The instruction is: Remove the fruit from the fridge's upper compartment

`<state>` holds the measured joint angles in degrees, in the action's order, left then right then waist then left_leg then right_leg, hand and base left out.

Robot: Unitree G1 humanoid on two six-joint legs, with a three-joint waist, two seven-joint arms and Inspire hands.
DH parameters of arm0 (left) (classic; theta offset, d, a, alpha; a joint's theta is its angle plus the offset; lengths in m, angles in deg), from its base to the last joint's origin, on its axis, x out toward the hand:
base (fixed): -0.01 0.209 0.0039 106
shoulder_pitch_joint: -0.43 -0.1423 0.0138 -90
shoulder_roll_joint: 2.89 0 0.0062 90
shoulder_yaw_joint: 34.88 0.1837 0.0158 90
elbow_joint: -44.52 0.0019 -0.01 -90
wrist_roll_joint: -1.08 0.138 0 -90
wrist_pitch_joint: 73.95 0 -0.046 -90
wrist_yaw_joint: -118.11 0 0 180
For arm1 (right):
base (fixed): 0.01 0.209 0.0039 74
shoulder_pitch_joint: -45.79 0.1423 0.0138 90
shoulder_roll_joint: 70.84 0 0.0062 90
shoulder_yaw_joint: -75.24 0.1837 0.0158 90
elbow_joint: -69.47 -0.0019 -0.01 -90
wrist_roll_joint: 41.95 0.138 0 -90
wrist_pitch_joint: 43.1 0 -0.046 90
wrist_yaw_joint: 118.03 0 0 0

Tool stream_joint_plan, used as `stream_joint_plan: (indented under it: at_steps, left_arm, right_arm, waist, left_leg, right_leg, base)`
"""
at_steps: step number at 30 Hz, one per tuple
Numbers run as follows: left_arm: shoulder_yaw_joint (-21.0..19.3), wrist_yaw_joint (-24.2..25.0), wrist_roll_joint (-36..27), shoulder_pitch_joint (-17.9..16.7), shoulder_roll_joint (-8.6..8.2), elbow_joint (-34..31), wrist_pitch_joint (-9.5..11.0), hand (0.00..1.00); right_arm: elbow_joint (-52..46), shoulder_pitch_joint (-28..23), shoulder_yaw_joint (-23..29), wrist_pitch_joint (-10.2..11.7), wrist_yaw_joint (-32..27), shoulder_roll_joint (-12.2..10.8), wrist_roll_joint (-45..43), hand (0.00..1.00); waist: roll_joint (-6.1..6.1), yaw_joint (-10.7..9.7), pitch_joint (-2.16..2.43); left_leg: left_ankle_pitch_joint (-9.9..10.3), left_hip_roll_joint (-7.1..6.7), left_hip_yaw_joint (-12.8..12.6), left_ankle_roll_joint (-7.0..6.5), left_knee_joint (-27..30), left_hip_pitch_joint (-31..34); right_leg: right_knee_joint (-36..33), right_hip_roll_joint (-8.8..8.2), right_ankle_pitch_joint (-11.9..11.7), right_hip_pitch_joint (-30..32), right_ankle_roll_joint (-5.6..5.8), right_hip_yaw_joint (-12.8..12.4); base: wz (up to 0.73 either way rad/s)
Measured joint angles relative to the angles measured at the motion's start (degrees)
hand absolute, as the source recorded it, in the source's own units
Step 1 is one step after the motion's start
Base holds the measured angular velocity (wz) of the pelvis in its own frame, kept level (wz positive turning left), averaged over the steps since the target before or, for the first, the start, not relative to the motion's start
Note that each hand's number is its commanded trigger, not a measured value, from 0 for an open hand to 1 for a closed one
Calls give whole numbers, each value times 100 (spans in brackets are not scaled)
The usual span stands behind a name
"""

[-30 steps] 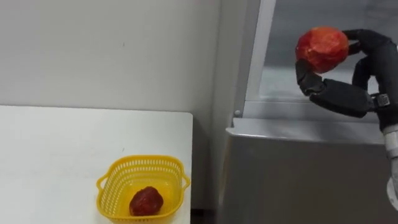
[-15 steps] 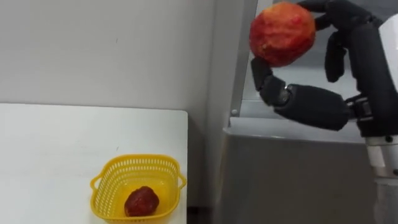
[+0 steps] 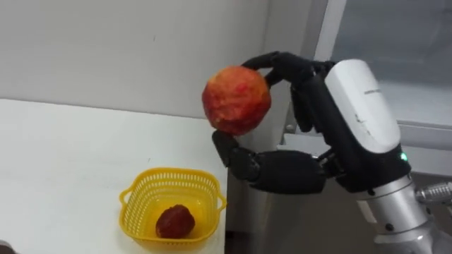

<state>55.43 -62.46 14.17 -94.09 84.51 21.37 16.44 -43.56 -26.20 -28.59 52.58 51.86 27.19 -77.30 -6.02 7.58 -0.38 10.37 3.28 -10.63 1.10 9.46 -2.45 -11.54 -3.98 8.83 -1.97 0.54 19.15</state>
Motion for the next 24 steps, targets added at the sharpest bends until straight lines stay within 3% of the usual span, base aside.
stream_joint_plan:
  at_steps: [6,10,13,18,24]
  left_arm:
    - [55,205,4,-4,29,-13,-55,0]
    - [217,235,18,2,30,-29,-158,0]
    - [274,238,170,2,15,-41,-260,0]
    - [286,296,522,-18,-21,-45,-326,0]
    - [286,365,683,-41,-37,-40,-406,0]
  right_arm:
    - [227,57,-94,7,160,-82,-54,100]
    - [667,118,-240,-120,154,-185,-348,100]
    - [967,118,-398,-215,164,-207,-627,100]
    - [1577,188,-496,-423,429,-356,-862,100]
    - [2054,427,-507,-450,530,-456,-904,100]
  waist:
    - [51,89,-30]
    - [108,93,-39]
    - [74,130,-13]
    - [56,378,-1]
    - [-7,427,-22]
  left_leg:
    - [1,-1,62,0,15,55]
    - [-2,3,119,4,28,95]
    - [-13,2,142,15,33,167]
    - [-16,-2,157,16,53,170]
    - [-16,-9,274,15,49,175]
  right_leg:
    - [0,-8,0,-1,0,66]
    - [-2,-7,0,14,1,109]
    - [-12,-8,0,65,0,150]
    - [-7,-8,0,86,1,144]
    - [-4,-16,1,31,2,226]
  base:
    - [5]
    - [6]
    - [4]
    - [0]
    - [8]
